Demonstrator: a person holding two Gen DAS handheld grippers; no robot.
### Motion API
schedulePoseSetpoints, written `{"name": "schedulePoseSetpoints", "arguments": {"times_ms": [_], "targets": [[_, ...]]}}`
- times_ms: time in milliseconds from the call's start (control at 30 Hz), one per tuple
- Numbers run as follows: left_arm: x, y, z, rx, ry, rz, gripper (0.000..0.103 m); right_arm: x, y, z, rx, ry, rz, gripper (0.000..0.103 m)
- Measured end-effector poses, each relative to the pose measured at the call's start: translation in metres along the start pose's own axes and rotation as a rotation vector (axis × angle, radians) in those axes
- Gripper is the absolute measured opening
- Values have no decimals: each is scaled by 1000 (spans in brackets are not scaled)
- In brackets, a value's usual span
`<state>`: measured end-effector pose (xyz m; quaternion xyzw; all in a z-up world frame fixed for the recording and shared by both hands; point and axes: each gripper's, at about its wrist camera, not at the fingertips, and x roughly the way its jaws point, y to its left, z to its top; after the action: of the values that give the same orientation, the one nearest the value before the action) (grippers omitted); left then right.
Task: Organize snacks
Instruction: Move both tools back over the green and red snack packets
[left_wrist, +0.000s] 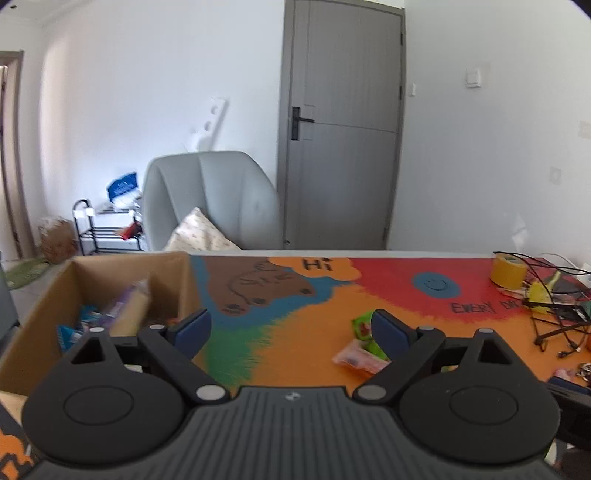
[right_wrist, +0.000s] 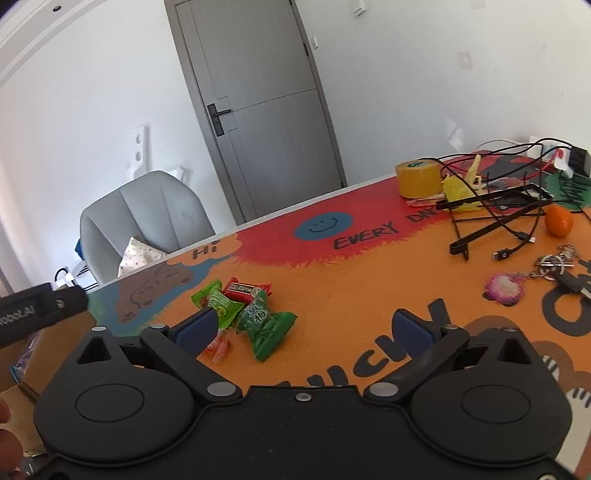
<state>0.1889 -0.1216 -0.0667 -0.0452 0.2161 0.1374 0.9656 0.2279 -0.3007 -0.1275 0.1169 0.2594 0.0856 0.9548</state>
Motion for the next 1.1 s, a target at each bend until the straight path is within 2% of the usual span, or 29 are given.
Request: {"name": "schedulePoseSetpoints", "arguments": {"times_ms": [233, 333, 433, 600, 967, 1000, 1100], "targets": [[27, -20, -7, 14, 61, -42, 90, 17, -8, 4, 15, 47, 22, 87], [40, -26, -11, 8, 99, -59, 87, 25, -15, 6, 35, 67, 30, 84], [53, -30, -14, -12, 139, -82, 83, 35, -21, 8, 59, 86, 43, 83], [73, -42, -19, -8, 174, -75, 79, 48, -27, 9, 81, 105, 56, 83], [106, -52, -29, -8, 221, -66, 68, 69, -31, 14, 108, 126, 81, 79], [109, -52, -30, -4, 218, -66, 66, 70, -30, 14, 108, 128, 85, 79], [119, -47, -33, -18, 249, -71, 52, 74, -26, 14, 105, 137, 93, 78]]}}
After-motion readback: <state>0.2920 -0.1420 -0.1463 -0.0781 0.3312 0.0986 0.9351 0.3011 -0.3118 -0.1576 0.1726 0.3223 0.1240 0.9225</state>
